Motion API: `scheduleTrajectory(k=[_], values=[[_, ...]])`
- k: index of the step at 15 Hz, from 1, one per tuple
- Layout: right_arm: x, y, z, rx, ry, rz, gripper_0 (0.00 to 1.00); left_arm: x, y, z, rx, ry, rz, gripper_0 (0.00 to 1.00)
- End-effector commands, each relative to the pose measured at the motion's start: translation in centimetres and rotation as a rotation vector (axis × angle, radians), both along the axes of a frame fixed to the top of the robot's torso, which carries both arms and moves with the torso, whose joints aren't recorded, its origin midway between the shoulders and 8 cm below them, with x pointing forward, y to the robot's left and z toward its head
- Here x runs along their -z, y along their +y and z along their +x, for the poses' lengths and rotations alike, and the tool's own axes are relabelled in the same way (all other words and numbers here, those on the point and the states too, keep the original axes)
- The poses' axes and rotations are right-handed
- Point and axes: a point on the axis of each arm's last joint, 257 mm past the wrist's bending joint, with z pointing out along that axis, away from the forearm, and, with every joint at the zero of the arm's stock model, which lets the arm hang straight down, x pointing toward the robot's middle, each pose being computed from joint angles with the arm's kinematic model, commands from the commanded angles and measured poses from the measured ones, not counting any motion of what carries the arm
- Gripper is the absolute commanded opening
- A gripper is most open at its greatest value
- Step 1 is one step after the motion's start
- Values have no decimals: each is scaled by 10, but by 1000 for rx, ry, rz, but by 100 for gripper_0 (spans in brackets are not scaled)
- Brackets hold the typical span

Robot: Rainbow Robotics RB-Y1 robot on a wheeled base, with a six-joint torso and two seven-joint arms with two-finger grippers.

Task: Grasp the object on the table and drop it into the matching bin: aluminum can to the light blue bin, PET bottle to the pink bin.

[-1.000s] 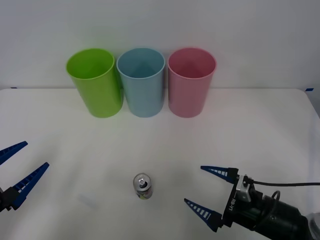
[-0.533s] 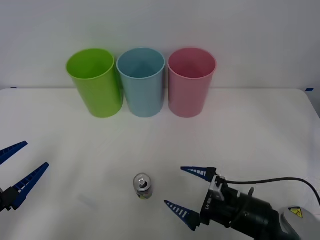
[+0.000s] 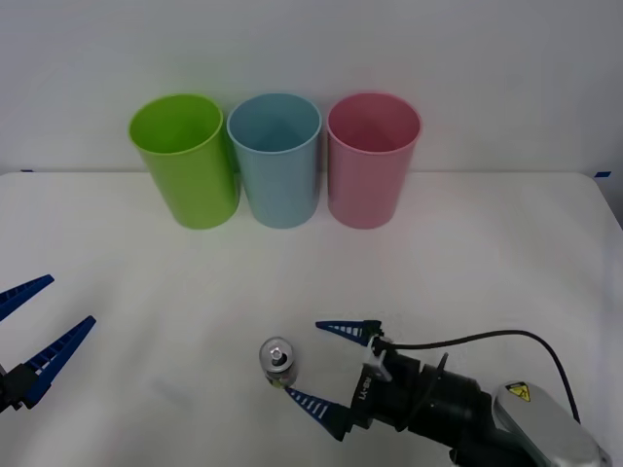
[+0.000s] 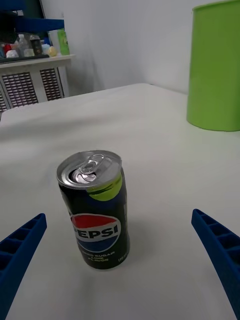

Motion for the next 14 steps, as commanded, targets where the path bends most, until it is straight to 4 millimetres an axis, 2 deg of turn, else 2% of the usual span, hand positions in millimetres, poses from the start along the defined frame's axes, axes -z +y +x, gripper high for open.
scheduleTrajectory(k=[1, 9, 14], values=[[7, 15, 8, -10, -6, -16, 100, 0, 0, 0, 0, 0, 0, 100], [19, 38, 12, -26, -5, -49, 100, 0, 0, 0, 0, 0, 0, 100], [19, 44, 11, -32, -11, -54, 100, 0, 0, 0, 0, 0, 0, 100]])
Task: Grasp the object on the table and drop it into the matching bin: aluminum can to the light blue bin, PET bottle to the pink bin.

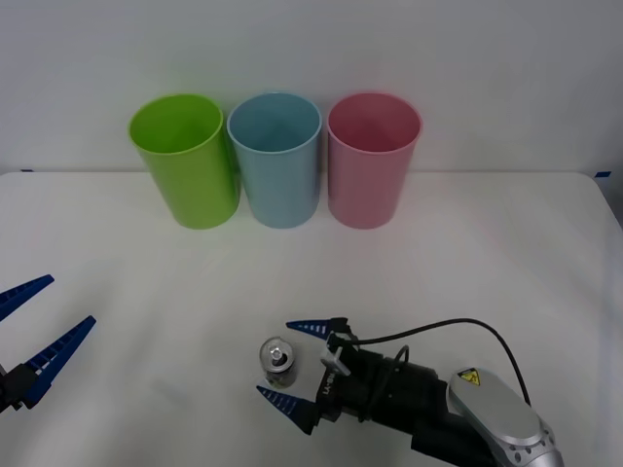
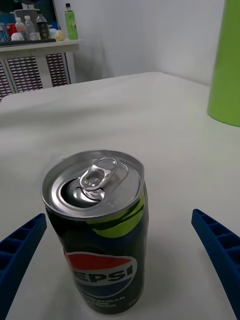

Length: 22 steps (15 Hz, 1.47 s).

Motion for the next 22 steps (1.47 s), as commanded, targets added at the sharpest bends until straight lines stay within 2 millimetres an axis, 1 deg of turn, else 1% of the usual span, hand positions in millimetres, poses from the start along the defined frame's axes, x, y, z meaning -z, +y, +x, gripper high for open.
scheduleTrajectory(k=[1, 5, 14, 15, 16, 17, 22], values=[[-1, 3, 0, 0, -4, 1, 100, 0, 0, 0, 0, 0, 0, 100], [-3, 10, -1, 1, -6, 8, 100, 0, 0, 0, 0, 0, 0, 100], [1, 11, 1, 12, -22, -10, 100, 0, 0, 0, 0, 0, 0, 100], [1, 10, 1, 13, -25, -11, 97, 0, 0, 0, 0, 0, 0, 100], [2, 10, 1, 14, -25, -12, 19, 0, 0, 0, 0, 0, 0, 100], [2, 10, 1, 13, -29, -14, 0, 0, 0, 0, 0, 0, 0, 100], [2, 11, 1, 14, -30, -16, 0, 0, 0, 0, 0, 0, 0, 100]])
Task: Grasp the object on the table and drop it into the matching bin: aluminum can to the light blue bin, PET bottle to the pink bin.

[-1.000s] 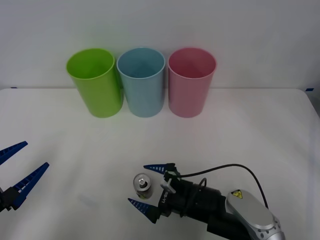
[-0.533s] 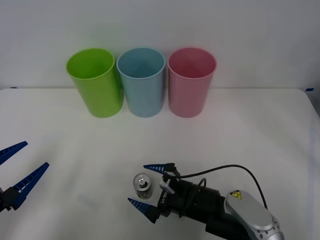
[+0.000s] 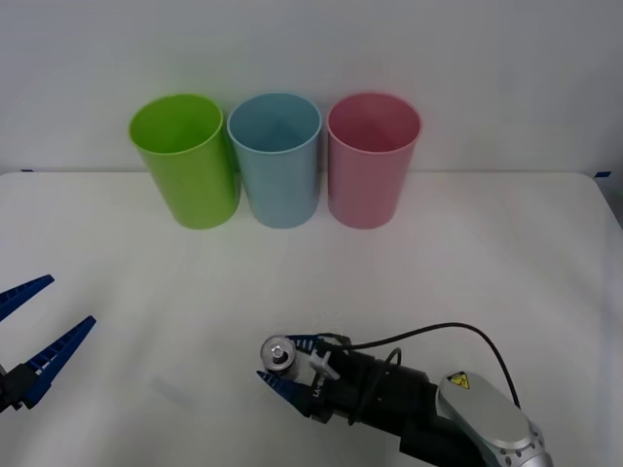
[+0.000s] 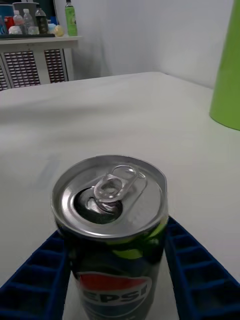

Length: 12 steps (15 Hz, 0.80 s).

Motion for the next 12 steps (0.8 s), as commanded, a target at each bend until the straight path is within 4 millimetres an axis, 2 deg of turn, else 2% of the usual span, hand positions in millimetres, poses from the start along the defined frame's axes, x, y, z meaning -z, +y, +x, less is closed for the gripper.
scheduleTrajectory(k=[1, 6, 10, 12], values=[[0, 0, 1, 3, 1, 0, 0, 0, 0, 0, 0, 0, 0, 100], [-4, 0, 2, 11, 8, 18, 0, 0, 0, 0, 0, 0, 0, 100], [-23, -1, 5, 23, 4, 63, 0, 0, 0, 0, 0, 0, 0, 100], [-34, -8, 6, 41, -6, 79, 0, 0, 0, 0, 0, 0, 0, 100]])
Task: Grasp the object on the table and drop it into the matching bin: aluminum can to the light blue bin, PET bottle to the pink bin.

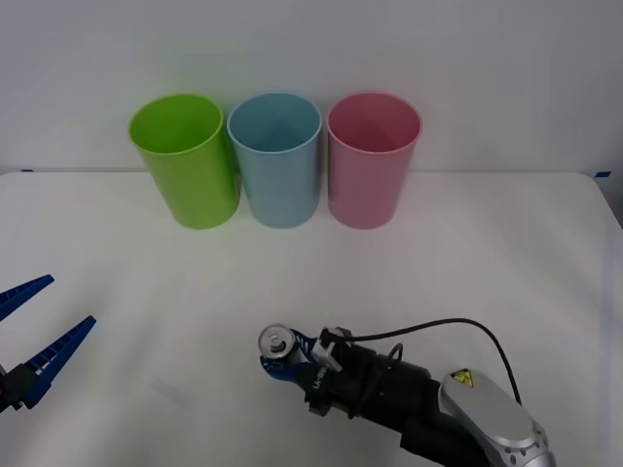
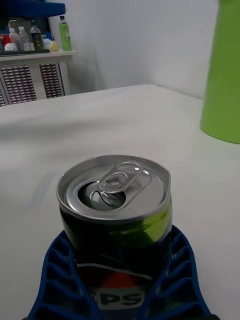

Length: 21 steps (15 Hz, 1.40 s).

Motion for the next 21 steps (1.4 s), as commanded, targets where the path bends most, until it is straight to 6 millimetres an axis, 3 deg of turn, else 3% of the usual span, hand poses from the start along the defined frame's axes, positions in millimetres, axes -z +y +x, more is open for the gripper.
scheduleTrajectory(k=[1, 13, 17, 21], values=[[-18, -12, 3, 32, -14, 23, 0, 0, 0, 0, 0, 0, 0, 100], [-143, -66, 5, 117, 38, 262, 0, 0, 0, 0, 0, 0, 0, 100], [-178, -79, 14, 138, 40, 330, 0, 0, 0, 0, 0, 0, 0, 100], [-221, -79, 25, 129, 21, 395, 0, 0, 0, 0, 0, 0, 0, 100]])
